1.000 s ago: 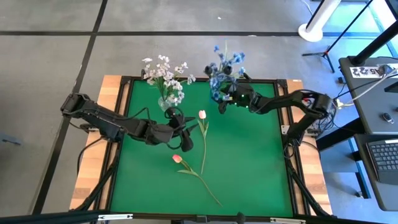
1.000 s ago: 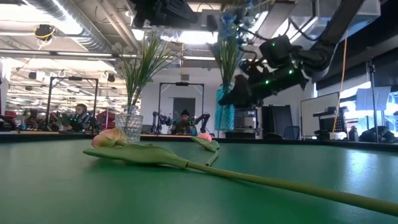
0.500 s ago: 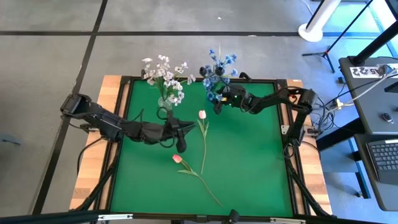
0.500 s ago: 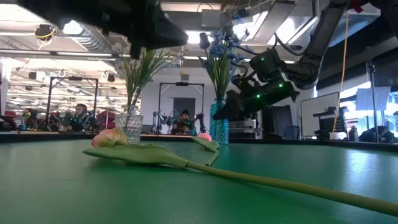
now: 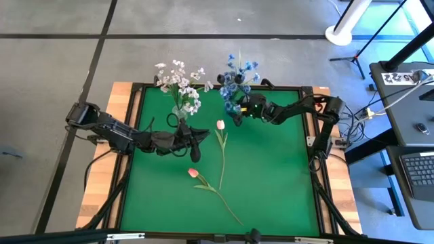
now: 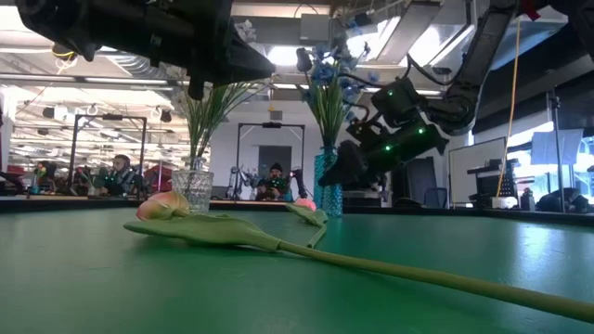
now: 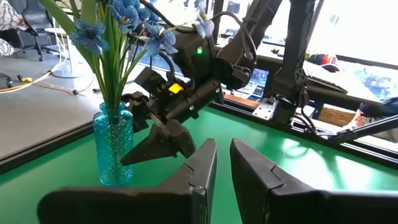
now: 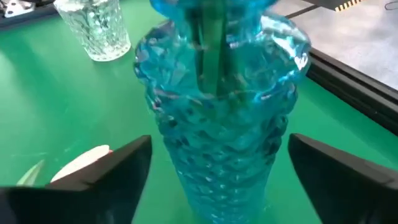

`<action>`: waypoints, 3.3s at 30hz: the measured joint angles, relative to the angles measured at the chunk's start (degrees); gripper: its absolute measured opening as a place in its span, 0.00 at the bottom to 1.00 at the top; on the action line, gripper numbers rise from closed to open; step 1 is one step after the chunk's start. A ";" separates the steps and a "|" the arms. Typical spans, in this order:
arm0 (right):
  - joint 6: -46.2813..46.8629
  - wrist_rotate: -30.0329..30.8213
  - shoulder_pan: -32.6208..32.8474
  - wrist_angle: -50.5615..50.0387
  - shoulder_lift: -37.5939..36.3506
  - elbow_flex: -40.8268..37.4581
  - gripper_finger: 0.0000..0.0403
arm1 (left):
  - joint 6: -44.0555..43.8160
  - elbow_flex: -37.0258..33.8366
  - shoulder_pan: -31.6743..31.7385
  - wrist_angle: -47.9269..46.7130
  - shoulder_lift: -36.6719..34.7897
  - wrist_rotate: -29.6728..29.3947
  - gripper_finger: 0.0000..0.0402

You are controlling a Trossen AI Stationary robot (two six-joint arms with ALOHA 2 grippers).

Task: Sort flowers into vase by color
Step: Adjust the blue vase

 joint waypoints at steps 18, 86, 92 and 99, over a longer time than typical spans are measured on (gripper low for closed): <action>-2.02 1.29 -0.02 -26.58 -17.03 0.11 0.86 | -0.66 0.00 0.00 -1.23 -0.02 -0.44 0.11; -46.23 5.79 15.18 -53.42 -24.14 9.11 0.86 | -16.39 0.07 -17.29 -31.21 -18.47 -12.07 0.11; -60.00 11.33 17.71 -53.55 -19.40 9.32 0.86 | -17.05 0.07 -17.27 -31.19 -18.47 -12.07 0.11; -67.89 13.95 18.44 -56.84 -11.65 16.77 0.79 | -17.88 0.07 -16.06 -31.08 -18.47 -12.07 0.11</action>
